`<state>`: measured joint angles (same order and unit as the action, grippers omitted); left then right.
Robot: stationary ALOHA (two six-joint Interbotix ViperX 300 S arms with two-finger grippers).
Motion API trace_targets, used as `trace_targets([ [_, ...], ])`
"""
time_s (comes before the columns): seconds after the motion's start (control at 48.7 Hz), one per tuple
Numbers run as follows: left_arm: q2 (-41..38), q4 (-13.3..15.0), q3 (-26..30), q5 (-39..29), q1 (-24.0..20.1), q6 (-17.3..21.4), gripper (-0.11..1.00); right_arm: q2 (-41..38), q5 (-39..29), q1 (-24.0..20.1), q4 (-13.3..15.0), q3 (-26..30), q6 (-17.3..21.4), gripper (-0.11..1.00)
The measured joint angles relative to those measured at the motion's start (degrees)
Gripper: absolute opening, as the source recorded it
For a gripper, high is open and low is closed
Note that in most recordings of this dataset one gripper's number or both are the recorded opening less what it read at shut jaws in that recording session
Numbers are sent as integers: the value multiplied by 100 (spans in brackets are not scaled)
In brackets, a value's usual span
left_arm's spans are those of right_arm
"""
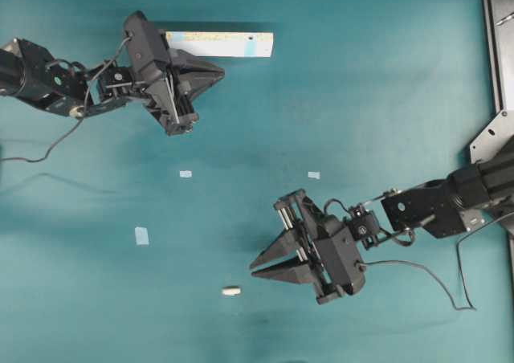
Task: Move the wooden board into place and insert the rod into its hole.
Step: 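Move the left gripper open over the white board's end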
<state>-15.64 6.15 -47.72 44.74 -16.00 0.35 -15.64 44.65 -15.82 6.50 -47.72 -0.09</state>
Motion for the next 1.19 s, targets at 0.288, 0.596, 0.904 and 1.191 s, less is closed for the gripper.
trace_targets([
  [0.288,598,-176,176,-1688,9,-26,2,606,-1055,9,290,88,9,0],
  [0.596,1591,-185,105,-2663,88,0,78,1354,-2716,0,343,132,18,74],
  [0.904,2382,-202,-35,-3683,88,149,91,1811,-2900,-44,343,132,26,93],
  [1.191,2786,-211,-44,-4570,-562,1099,91,2232,-3604,-53,352,378,26,93],
])
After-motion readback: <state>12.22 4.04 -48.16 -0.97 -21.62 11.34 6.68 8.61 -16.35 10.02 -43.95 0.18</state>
